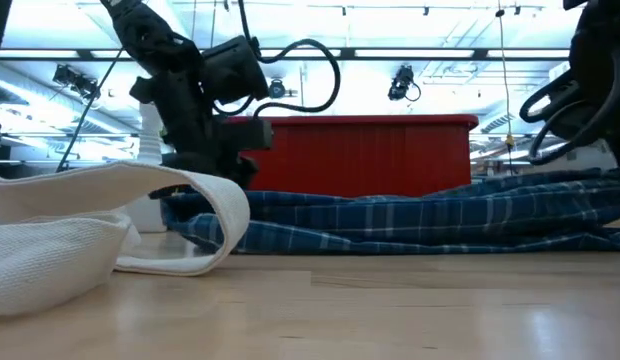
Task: Fold Laundry from Bin
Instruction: Fold the blue pants
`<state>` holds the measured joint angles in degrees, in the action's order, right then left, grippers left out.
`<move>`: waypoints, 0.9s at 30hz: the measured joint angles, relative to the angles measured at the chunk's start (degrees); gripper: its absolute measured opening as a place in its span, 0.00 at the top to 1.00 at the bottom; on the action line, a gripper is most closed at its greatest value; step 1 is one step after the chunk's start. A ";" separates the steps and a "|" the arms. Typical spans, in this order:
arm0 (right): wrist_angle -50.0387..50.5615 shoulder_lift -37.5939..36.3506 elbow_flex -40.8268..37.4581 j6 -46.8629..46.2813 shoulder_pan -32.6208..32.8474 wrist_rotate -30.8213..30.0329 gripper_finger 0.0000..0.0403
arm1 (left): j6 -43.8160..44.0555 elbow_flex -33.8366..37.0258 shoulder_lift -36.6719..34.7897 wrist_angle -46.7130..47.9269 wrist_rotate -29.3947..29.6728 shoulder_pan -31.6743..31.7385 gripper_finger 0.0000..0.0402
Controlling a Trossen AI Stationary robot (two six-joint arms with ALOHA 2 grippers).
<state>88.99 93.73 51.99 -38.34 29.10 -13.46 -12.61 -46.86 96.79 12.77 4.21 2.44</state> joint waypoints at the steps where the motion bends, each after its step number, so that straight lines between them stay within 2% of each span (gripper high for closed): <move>1: 1.06 0.00 0.02 -0.82 0.00 0.91 0.73 | 0.00 -0.06 0.31 0.45 -0.01 0.00 0.48; 6: 1.12 -0.50 0.87 -1.28 0.00 6.64 0.65 | 0.53 0.14 -2.09 5.13 2.38 -0.04 0.48; 11: 1.00 -0.61 4.40 -2.05 0.17 6.50 0.65 | 0.45 0.62 -7.89 15.55 5.84 0.00 0.48; 14: 1.02 -0.61 6.94 -2.04 0.19 1.04 0.65 | 1.32 0.60 -12.22 21.98 8.26 0.00 0.48; 17: 0.90 -0.62 8.46 -2.09 0.20 -7.75 0.65 | 2.88 0.60 -16.63 25.95 8.67 0.00 0.48; 23: -2.90 -0.63 7.04 -6.06 -0.84 -28.95 0.65 | 4.40 0.52 -25.00 23.95 8.62 -0.84 0.48; 27: -5.72 -0.63 3.98 -8.38 -5.41 -32.26 0.67 | 5.02 0.47 -26.33 18.63 8.61 -0.81 0.48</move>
<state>83.28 93.10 55.96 -46.72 23.69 -45.72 -7.59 -46.39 70.45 31.40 12.82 1.63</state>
